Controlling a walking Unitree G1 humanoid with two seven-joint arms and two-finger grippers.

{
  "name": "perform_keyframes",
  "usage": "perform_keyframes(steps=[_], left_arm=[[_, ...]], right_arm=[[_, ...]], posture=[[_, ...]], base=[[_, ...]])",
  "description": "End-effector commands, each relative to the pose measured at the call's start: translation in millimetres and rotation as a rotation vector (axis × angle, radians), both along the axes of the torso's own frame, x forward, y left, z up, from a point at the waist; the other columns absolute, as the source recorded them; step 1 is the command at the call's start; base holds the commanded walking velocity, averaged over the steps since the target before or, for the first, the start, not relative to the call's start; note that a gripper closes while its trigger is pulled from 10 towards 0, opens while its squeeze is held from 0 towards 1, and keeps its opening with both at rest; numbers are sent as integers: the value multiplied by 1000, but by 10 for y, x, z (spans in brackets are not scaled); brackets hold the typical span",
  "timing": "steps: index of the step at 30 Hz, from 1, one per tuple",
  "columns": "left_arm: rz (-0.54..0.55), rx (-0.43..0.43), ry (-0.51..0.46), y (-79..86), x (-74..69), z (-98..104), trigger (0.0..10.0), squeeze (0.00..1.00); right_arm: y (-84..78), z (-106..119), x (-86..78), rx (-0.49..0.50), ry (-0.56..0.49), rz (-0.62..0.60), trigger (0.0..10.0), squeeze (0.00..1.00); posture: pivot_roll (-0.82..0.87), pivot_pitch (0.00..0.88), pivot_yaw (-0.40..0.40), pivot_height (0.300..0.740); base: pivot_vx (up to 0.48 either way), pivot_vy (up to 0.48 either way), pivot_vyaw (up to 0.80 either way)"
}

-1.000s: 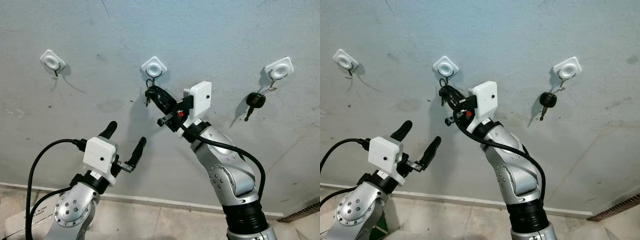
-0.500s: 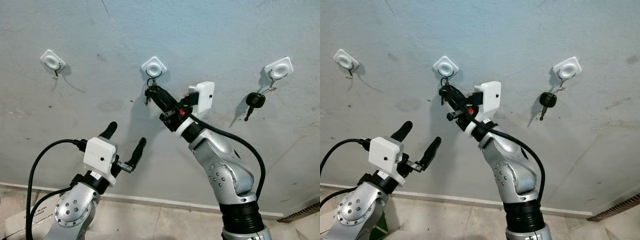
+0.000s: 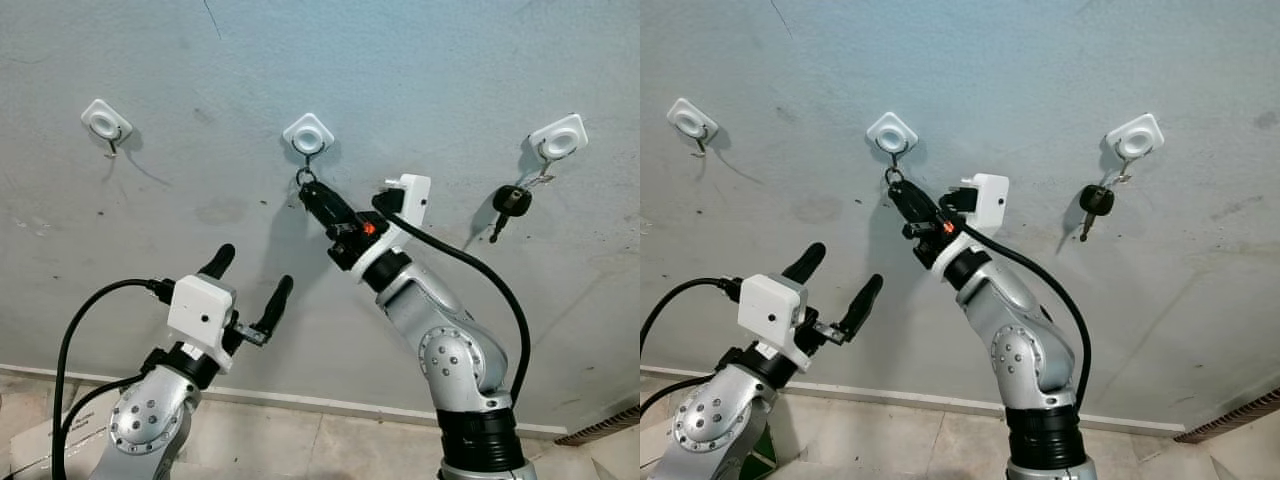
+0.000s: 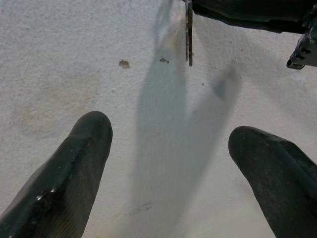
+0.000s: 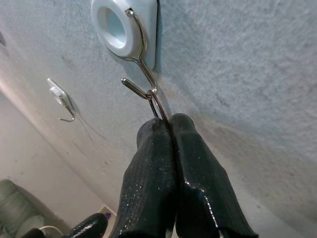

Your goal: Hang keys on a hook

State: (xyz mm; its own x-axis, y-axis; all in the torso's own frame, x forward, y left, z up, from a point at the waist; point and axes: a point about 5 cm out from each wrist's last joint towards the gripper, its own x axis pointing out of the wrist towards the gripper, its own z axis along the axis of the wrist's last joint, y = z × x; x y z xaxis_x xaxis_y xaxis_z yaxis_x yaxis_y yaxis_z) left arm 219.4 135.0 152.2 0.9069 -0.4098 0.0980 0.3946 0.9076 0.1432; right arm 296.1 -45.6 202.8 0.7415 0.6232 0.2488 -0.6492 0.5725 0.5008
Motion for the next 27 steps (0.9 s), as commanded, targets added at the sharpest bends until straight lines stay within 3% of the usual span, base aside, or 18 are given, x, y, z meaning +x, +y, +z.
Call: perform_keyframes(steps=[1,21,22,23,27], left_arm=[[-5,-2,23,-2,-2,-38,10000,0],[-28,-13,-58,-102,67,89,10000,0],[-28,-11,-57,-100,68,84,10000,0],[-26,-10,-54,-96,68,77,10000,0],[-21,-5,-50,-86,65,66,10000,0]], right_arm=[[-18,-153,-11,-13,80,-18,10000,0],[29,-265,-77,-77,91,-1,10000,0],[31,-268,-79,-77,90,0,10000,306],[34,-271,-84,-75,91,2,10000,1000],[33,-287,-91,-76,93,2,10000,1000]], posture=[[123,100,43,740],[119,99,40,740],[119,99,40,740],[120,100,42,740],[123,99,42,740]], base=[[0,0,0],[0,0,0],[0,0,0],[0,0,0],[0,0,0]])
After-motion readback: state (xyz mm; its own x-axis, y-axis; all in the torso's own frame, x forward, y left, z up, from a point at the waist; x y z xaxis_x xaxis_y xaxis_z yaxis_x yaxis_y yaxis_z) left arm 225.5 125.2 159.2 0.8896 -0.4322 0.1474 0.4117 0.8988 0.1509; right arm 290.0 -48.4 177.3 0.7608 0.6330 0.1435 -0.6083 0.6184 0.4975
